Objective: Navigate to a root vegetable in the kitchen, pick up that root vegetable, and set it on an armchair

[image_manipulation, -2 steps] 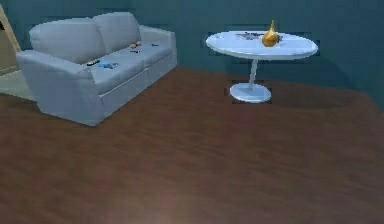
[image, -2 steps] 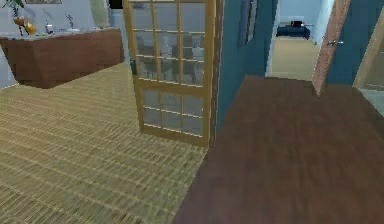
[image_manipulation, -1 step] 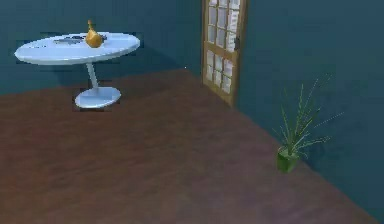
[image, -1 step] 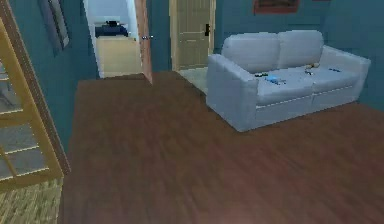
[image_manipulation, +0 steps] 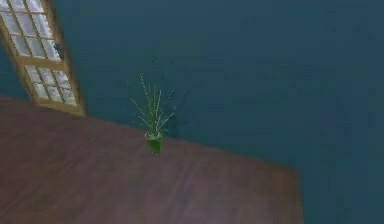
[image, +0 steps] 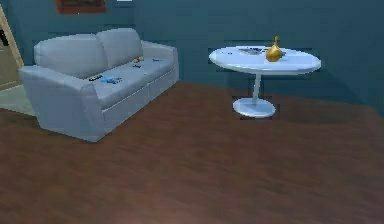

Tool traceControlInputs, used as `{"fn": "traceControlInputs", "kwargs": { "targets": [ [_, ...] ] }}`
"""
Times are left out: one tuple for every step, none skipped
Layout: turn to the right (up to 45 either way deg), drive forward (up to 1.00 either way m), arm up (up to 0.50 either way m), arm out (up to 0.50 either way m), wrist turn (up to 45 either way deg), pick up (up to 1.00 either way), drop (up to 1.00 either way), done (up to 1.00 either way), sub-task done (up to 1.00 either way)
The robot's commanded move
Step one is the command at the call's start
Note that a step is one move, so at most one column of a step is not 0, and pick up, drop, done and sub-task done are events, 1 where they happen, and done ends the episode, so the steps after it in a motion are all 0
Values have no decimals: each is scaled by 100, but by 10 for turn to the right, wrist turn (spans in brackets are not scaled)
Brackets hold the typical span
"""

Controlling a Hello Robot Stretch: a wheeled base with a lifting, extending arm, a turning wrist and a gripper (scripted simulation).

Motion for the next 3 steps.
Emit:
{"fn": "traceControlInputs", "kwargs": {
  "targets": [
    [180, 0, 0, 0, 0, 0, 0, 0, 0],
    [30, 0, 0, 0, 0, 0, 0, 0, 0],
    [0, 10, 0, 0, 0, 0, 0, 0, 0]
  ]
}}
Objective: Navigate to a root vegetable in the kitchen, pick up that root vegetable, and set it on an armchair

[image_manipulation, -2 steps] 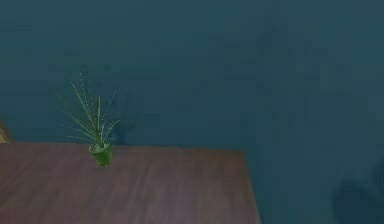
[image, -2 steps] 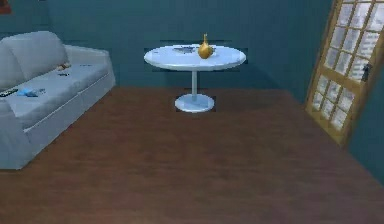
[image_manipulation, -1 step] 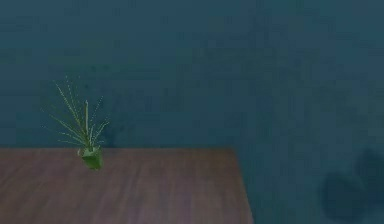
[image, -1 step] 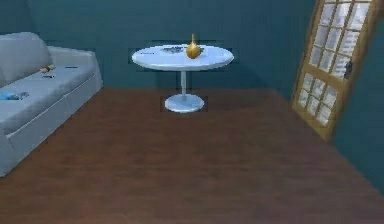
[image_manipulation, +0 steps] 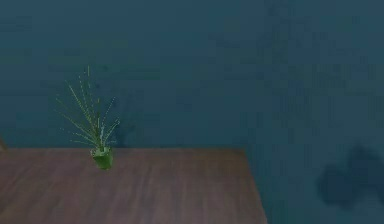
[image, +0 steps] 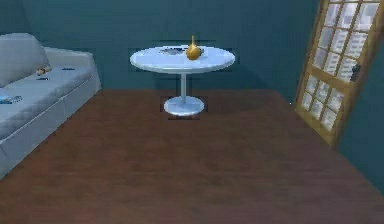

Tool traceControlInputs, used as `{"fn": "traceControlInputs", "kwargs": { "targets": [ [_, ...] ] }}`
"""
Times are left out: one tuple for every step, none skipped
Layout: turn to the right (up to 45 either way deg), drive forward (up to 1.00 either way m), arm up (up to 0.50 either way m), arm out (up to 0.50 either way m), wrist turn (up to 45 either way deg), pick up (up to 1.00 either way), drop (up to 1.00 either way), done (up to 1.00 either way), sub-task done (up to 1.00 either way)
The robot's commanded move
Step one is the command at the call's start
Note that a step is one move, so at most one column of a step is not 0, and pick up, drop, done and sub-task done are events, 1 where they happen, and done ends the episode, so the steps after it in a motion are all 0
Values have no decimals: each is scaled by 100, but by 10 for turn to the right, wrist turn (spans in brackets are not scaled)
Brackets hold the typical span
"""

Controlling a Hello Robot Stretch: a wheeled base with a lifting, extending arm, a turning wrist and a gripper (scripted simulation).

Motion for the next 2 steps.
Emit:
{"fn": "traceControlInputs", "kwargs": {
  "targets": [
    [-450, 0, 0, 0, 0, 0, 0, 0, 0],
    [-450, 0, 0, 0, 0, 0, 0, 0, 0]
  ]
}}
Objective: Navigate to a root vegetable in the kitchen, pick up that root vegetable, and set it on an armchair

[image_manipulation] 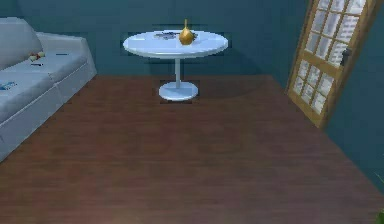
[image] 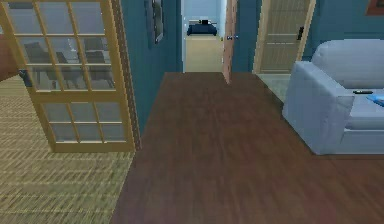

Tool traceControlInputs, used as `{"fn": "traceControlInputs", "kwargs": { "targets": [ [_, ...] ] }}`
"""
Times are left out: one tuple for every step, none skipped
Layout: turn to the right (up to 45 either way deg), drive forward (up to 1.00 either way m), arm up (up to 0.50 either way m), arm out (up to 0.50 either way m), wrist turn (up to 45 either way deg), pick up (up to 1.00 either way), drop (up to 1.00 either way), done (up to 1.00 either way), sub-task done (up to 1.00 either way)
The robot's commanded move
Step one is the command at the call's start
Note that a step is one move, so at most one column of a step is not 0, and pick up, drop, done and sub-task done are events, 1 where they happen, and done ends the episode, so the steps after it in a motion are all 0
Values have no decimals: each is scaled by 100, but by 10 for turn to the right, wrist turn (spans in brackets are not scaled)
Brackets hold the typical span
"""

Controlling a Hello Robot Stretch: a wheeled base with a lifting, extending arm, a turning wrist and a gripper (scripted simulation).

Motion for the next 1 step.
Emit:
{"fn": "traceControlInputs", "kwargs": {
  "targets": [
    [0, 30, 0, 0, 0, 0, 0, 0, 0]
  ]
}}
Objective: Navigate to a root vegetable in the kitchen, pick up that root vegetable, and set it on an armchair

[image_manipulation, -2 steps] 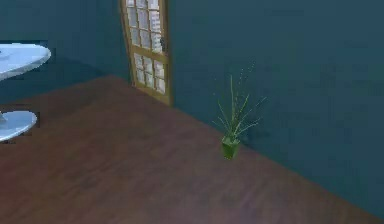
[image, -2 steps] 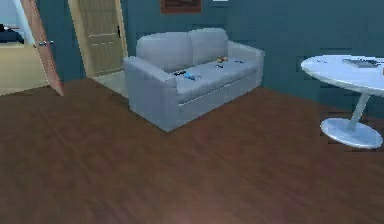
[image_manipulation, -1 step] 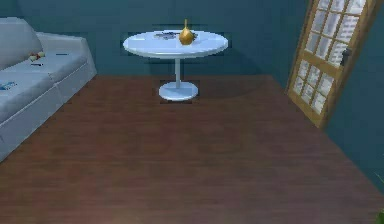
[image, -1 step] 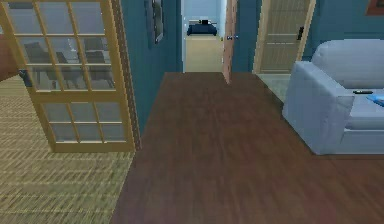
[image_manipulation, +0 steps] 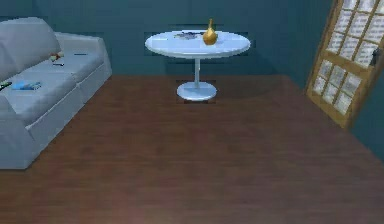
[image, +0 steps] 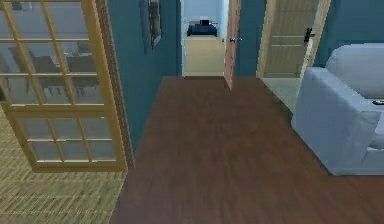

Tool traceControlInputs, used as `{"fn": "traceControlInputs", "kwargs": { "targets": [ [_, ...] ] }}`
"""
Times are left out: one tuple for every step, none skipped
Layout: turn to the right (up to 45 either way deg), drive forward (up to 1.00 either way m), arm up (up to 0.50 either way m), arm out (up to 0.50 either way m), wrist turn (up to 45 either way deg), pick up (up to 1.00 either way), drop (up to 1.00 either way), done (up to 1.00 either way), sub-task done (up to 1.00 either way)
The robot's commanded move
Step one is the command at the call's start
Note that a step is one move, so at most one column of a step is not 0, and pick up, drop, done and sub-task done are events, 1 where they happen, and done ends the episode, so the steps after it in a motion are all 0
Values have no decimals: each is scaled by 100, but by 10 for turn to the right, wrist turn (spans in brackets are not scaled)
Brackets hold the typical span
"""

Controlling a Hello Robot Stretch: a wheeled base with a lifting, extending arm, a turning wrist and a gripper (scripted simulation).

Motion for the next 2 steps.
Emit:
{"fn": "traceControlInputs", "kwargs": {
  "targets": [
    [-420, 0, 0, 0, 0, 0, 0, 0, 0],
    [0, 45, 0, 0, 0, 0, 0, 0, 0]
  ]
}}
